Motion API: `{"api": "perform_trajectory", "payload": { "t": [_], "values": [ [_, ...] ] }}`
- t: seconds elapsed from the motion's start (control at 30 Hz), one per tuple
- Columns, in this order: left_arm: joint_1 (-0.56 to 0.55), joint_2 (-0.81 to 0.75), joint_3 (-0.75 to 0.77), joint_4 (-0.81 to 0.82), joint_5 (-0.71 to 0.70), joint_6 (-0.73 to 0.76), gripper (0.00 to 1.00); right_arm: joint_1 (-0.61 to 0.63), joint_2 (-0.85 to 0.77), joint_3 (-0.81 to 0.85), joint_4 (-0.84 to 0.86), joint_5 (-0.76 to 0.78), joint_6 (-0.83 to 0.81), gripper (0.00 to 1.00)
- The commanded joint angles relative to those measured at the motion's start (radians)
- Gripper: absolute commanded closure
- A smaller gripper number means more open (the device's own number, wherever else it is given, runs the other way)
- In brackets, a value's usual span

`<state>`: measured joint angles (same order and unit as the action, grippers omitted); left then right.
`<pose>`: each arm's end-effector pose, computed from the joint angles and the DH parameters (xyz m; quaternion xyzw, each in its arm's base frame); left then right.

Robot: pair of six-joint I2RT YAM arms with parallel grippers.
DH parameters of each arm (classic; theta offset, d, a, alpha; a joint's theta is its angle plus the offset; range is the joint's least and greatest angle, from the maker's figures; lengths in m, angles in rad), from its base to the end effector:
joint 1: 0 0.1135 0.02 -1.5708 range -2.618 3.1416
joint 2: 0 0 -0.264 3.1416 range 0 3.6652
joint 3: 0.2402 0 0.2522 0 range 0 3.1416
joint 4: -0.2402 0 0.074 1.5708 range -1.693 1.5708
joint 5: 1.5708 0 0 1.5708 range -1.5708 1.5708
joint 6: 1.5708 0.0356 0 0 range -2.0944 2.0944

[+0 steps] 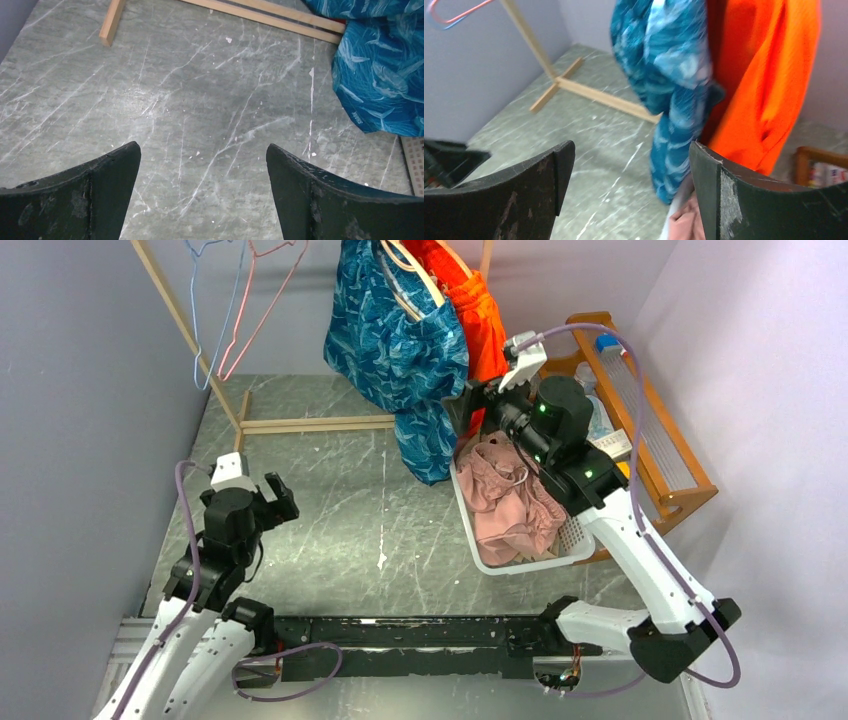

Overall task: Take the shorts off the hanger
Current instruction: Pick up the hanger from the clothes rod.

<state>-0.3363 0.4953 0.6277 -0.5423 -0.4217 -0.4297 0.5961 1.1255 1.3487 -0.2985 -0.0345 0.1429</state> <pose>0.1184 -0.0259 0.2884 -0.1528 0.8114 -0.0381 0.5628 0.1989 0.1364 0.4562 -0.1761 0.7117 0.2573 0.6294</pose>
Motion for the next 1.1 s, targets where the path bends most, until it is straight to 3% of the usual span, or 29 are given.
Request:
{"api": "perform_trajectory", "payload": {
  "t": [0.0, 0.17, 0.4, 0.6, 0.73, 1.07],
  "values": [
    [0.008, 0.035, 0.043, 0.010, 0.035, 0.018, 0.01, 0.002, 0.097, 0.140, -0.048, 0.151, -0.119, 0.12],
    [0.009, 0.023, 0.110, -0.075, -0.070, 0.003, 0.01, -0.005, 0.268, 0.378, -0.156, 0.108, -0.136, 0.12],
    [0.008, -0.092, 0.028, 0.038, -0.027, 0.038, 0.01, -0.009, 0.347, 0.455, -0.121, 0.167, -0.168, 0.16],
    [0.008, -0.033, 0.048, 0.018, -0.052, 0.038, 0.01, -0.018, 0.425, 0.538, -0.138, 0.020, -0.199, 0.27],
    [0.008, 0.028, 0.058, 0.013, -0.015, 0.036, 0.01, -0.021, 0.454, 0.530, -0.081, 0.028, -0.196, 0.34],
    [0.008, 0.081, 0.045, 0.059, 0.010, 0.052, 0.01, -0.043, 0.613, 0.754, -0.198, -0.022, -0.238, 0.37]
  ]
}}
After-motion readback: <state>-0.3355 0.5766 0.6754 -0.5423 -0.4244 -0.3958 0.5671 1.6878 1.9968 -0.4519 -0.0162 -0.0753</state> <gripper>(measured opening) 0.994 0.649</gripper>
